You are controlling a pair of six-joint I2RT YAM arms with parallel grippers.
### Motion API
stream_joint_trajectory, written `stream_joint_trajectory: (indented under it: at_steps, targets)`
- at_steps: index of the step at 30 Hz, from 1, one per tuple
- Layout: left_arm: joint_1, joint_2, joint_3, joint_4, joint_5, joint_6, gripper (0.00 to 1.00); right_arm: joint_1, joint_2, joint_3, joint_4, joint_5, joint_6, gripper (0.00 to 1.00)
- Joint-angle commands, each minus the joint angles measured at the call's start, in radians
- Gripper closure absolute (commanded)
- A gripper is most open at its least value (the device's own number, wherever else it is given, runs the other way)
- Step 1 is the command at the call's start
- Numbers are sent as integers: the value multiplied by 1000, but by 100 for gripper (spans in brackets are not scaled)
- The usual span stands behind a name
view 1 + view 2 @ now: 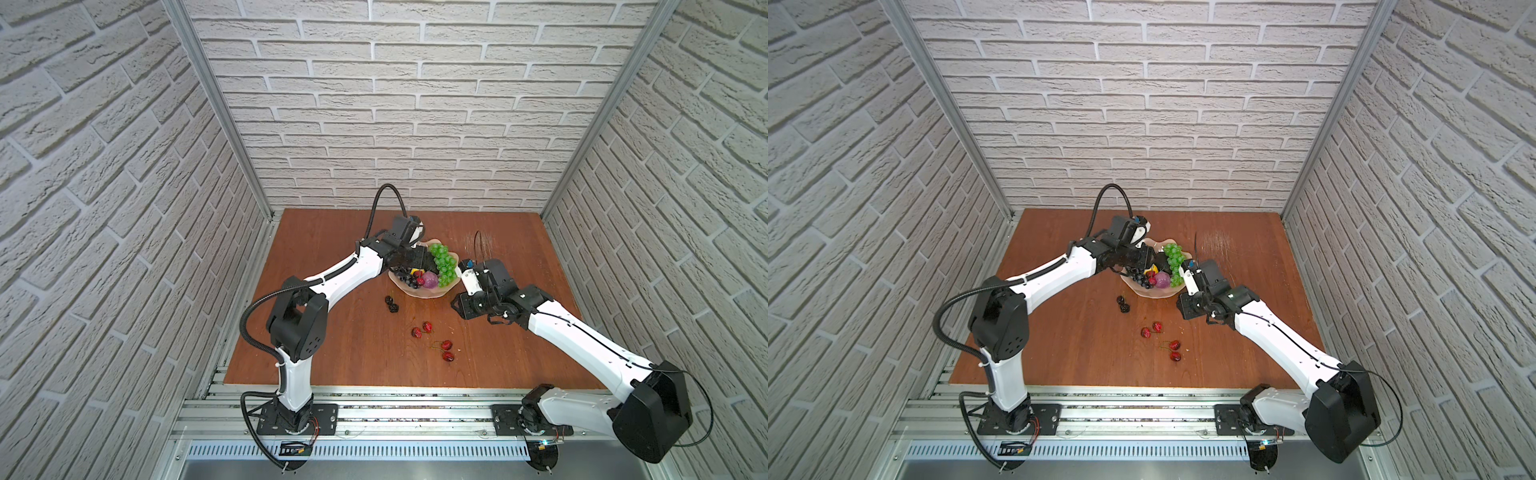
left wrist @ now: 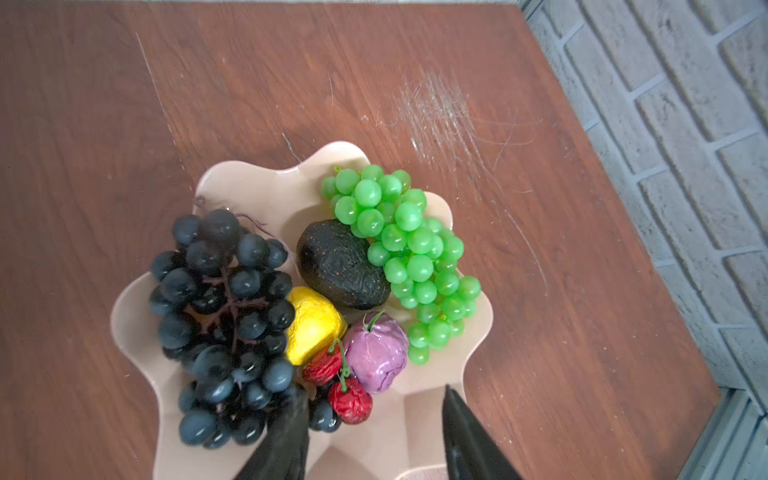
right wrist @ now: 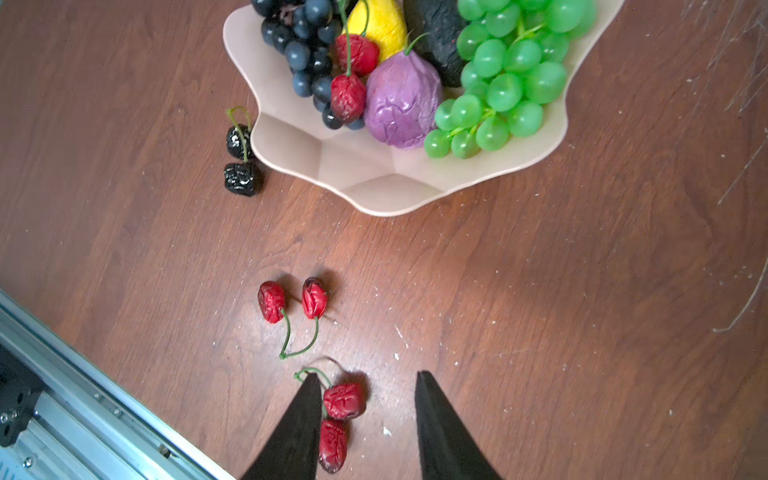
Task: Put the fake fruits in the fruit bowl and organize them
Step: 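Release the red cherries into the bowl while the right gripper lowers over cherries, then grasp a red cherry pair by its stems with the right gripper while the left withdraws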
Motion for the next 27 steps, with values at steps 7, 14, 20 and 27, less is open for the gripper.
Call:
stream_joint_trajectory:
  at_steps: [7,14,20,27]
  targets:
    - [67,-224,-268,-19,-10,-72,43,251,144,62,-154,126,-36,57]
    - [122,-377,-437,-4,-46,-112,42,361,291,116,-177,200,-104,54]
    - [168,-455,-493,-27,-54,-112,39,435,414,152,-185,235,-107,49]
    - [202,-484,-524,-30,-57,-116,38,444,477,154,-200,285,-97,48]
